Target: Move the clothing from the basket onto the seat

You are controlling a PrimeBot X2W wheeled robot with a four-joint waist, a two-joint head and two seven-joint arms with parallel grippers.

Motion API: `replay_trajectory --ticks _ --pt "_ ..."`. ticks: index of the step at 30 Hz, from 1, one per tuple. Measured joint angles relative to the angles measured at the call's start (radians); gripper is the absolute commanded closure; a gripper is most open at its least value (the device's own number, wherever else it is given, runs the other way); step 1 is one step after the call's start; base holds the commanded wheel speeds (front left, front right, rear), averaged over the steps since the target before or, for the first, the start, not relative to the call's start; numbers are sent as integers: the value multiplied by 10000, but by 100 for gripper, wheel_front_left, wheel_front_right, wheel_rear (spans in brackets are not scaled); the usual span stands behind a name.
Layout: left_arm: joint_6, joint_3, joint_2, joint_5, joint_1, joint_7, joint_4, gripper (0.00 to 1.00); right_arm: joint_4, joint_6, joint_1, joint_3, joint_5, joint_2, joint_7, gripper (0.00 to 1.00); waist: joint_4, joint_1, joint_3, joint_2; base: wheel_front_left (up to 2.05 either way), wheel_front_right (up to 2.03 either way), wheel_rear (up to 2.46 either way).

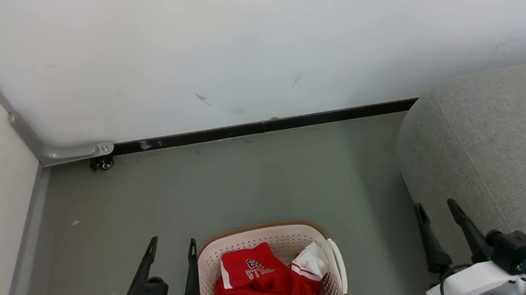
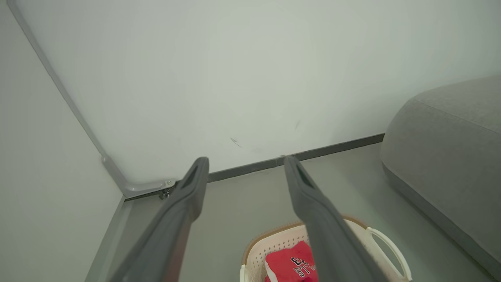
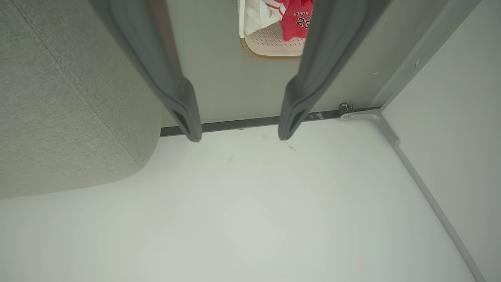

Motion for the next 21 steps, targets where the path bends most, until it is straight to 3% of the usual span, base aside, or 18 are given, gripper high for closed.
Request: replay_trajectory --ticks 21 --pt "-341 -516 157 545 -1092 0 1595 0 -805 0 9 -272 21 4 -174 0 -263 0 1062 0 0 0 0"
